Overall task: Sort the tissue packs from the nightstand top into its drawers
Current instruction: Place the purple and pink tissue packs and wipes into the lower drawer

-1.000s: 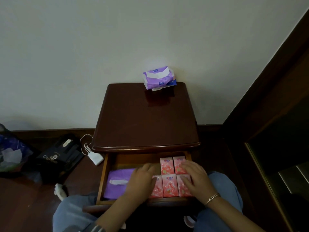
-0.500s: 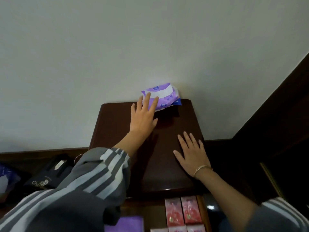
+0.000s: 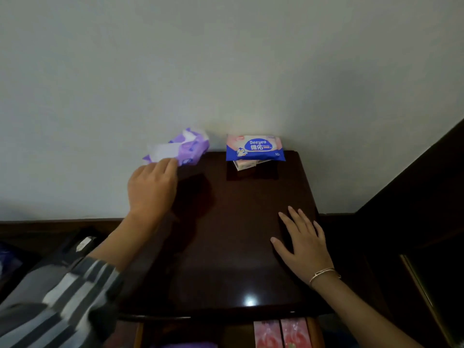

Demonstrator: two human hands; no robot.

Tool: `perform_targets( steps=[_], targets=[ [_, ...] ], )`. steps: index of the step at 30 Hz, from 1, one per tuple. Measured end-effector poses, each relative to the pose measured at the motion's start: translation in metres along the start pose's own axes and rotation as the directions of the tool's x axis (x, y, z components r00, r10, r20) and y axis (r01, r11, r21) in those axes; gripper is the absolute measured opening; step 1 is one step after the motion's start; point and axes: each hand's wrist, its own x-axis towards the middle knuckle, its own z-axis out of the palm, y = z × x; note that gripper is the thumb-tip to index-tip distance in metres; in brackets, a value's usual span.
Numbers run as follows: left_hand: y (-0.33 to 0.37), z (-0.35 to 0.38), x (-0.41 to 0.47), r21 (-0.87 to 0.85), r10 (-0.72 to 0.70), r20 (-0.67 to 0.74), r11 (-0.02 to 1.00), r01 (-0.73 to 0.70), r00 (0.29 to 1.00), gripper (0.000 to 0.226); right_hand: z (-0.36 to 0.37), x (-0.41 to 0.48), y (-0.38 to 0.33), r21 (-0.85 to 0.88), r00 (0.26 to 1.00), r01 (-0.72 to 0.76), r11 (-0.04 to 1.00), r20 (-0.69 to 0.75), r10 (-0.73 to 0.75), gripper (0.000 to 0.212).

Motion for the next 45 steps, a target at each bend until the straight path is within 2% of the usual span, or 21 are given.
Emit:
perform_targets(
  steps=[2,3,4,5,7,9,12,14,15,17,19,21,23,25,28,30,32,36,41,43,45],
  targets=[
    [-0.007,-0.002,-0.019,0.008,0.056,0.225,0.998,-0.06,0.973,0.015,-0.006,0.0,-0.001,0.137,0.997,-0.021,0.99,-0.07,0.031,0.057],
    [-0.005,0.0,-0.026,0.014,0.075,0.367,0.996,-0.086,0.927,0.018,-0.01,0.003,-0.003,0.183,0.991,-0.009,0.983,-0.126,0.033,0.054],
    [0.0,0.003,-0.03,0.012,0.061,0.473,0.997,-0.076,0.879,0.029,-0.015,0.01,-0.004,0.191,0.982,0.027,0.981,-0.188,0.009,0.052],
    [0.006,0.006,-0.031,0.0,0.043,0.516,0.999,-0.05,0.856,0.041,-0.021,0.022,-0.005,0.174,0.969,0.076,0.982,-0.245,-0.032,0.051],
    [0.019,0.01,-0.021,-0.12,0.058,0.466,0.993,-0.001,0.883,0.049,-0.04,0.063,-0.011,0.116,0.948,0.143,0.983,-0.3,-0.103,0.054],
    [0.035,0.014,-0.001,-0.235,0.079,0.374,0.972,0.012,0.924,0.045,-0.058,0.113,-0.019,0.015,0.951,0.164,0.986,-0.267,-0.154,0.062],
    [0.057,0.025,0.032,-0.342,0.073,0.356,0.938,0.058,0.931,0.041,-0.069,0.18,-0.031,-0.213,0.976,0.186,0.959,-0.069,-0.205,0.073],
    [0.068,0.033,0.045,-0.357,0.041,0.362,0.929,0.097,0.931,0.038,-0.063,0.204,-0.033,-0.328,0.976,0.215,0.92,0.046,-0.211,0.065],
    [0.071,0.036,0.048,-0.367,0.017,0.361,0.922,0.125,0.932,0.036,-0.06,0.211,-0.031,-0.347,0.974,0.225,0.91,0.046,-0.223,0.057],
    [0.074,0.04,0.053,-0.41,-0.057,0.348,0.888,0.206,0.936,0.031,-0.058,0.217,-0.024,-0.304,0.971,0.218,0.928,-0.026,-0.236,0.046],
    [0.076,0.043,0.057,-0.454,-0.159,0.335,0.836,0.307,0.929,0.027,-0.064,0.213,-0.015,-0.173,0.98,0.153,0.973,-0.102,-0.172,0.044],
    [0.082,0.049,0.061,-0.487,-0.203,0.328,0.801,0.349,0.923,0.025,-0.075,0.201,-0.002,-0.087,0.956,0.088,0.992,-0.272,-0.108,0.044],
    [0.094,0.059,0.067,-0.518,-0.116,0.338,0.806,0.287,0.934,0.033,-0.09,0.178,0.014,-0.047,0.905,0.051,0.998,-0.42,-0.066,0.043],
    [0.114,0.072,0.077,-0.53,0.046,0.325,0.836,0.141,0.944,0.048,-0.102,0.148,0.033,-0.04,0.884,0.004,0.999,-0.466,-0.022,0.042],
    [0.142,0.093,0.095,-0.464,0.26,0.344,0.883,-0.077,0.902,0.066,-0.108,0.101,0.056,-0.044,0.907,-0.083,0.996,-0.417,0.057,0.041],
    [0.152,0.107,0.099,-0.374,0.326,0.398,0.911,-0.173,0.857,0.07,-0.109,0.078,0.063,-0.05,0.922,-0.096,0.994,-0.38,0.07,0.041],
    [0.155,0.114,0.095,-0.318,0.305,0.429,0.932,-0.174,0.851,0.067,-0.109,0.064,0.066,-0.063,0.933,-0.084,0.994,-0.356,0.056,0.042],
    [0.145,0.095,0.065,-0.296,0.216,0.409,0.95,-0.095,0.886,0.051,-0.103,0.054,0.061,-0.082,0.937,-0.103,0.991,-0.342,0.069,0.043],
    [0.127,0.036,-0.023,-0.363,0.175,0.398,0.932,-0.021,0.9,0.05,-0.093,0.067,0.02,-0.081,0.893,-0.048,0.996,-0.45,0.007,0.038],
    [0.121,0.01,-0.058,-0.374,0.17,0.381,0.927,-0.017,0.909,0.048,-0.084,0.079,-0.002,-0.109,0.951,-0.022,0.994,-0.31,-0.013,0.037],
    [0.115,-0.012,-0.086,-0.395,0.148,0.403,0.918,0.026,0.903,0.049,-0.071,0.085,-0.017,-0.161,0.999,0.027,0.987,-0.037,-0.033,0.041]
  ],
)
